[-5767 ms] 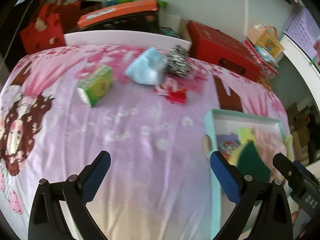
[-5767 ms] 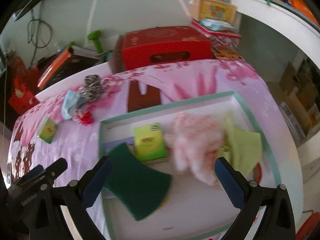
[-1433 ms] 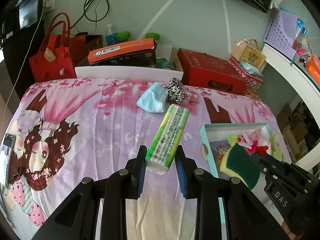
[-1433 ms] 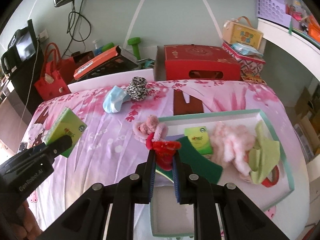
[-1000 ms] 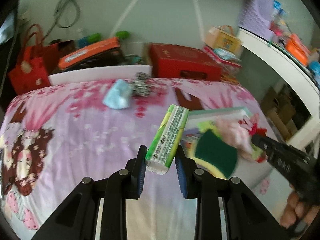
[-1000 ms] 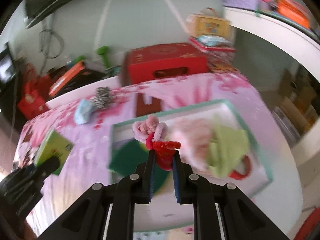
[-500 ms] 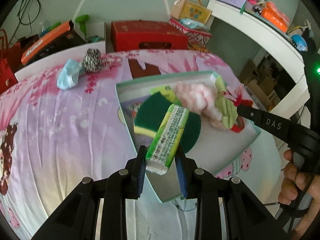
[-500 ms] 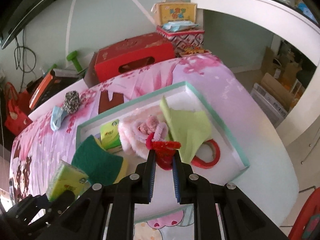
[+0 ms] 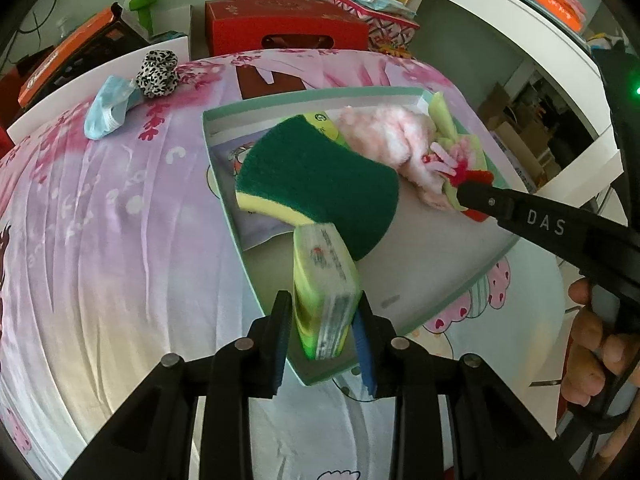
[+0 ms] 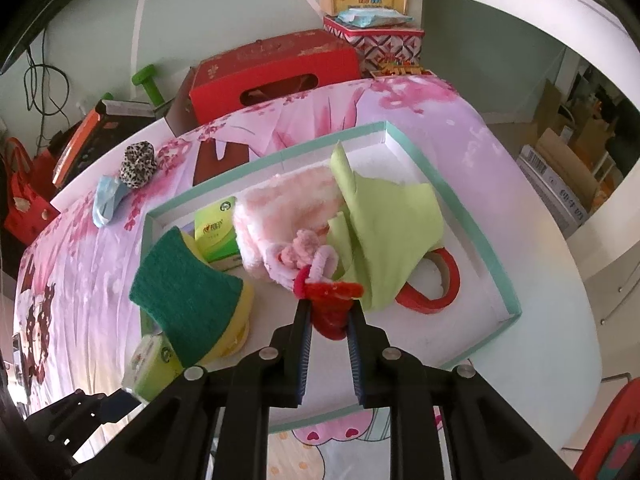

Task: Organize soft objects
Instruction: 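Carry the clip and tissue pack over the tray and open both grippers, then move both tools back toward the blue mask and leopard scrunchie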

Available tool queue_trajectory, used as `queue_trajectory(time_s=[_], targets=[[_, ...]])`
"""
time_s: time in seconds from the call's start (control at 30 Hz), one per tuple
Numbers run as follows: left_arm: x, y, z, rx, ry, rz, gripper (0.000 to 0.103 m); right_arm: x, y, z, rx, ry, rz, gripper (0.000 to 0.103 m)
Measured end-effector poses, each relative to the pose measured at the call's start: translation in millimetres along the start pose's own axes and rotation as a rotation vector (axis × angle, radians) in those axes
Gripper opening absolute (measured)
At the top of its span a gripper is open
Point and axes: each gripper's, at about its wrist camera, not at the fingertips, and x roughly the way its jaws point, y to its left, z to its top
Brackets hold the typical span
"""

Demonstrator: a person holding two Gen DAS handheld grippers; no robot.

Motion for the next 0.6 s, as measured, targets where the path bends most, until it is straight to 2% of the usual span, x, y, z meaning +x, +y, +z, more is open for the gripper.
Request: queue_trajectory(time_s=[0.1,0.17,0.3,0.4,0.47,0.5,0.6], targets=[[-3,1,0,-0.006,-0.004,0.000,0.043,3,-1,0,0.005,0.015,0.002,0.032],[-5,2,1,-0.008,-0.010,-0.001,0.046,5,-2,-1,0.010,0.020,-0.007,0.055],[-13,4,5,-0.013,-0.028,-0.010,0.050,2,-3,1,0.016,0.007,-0.005,0.058],[-20,6,8,-0.021,-0.045,-0.023,0.052,4,-3,1,0.017,0.010,-0.008,0.064],[-25,10,10,-0.033,-0.059,-0.026,0.059,5,-2,2,0.017,0.015,-0.007,0.069],[-28,13,12,-0.044,-0.069,-0.024,0.066,6,-2,2,0.017,0.016,-0.006,0.071],[-36,22,16,-0.071,-0.101,-0.008,0.069,7,-1,2,0.011,0.017,-0.008,0.079]])
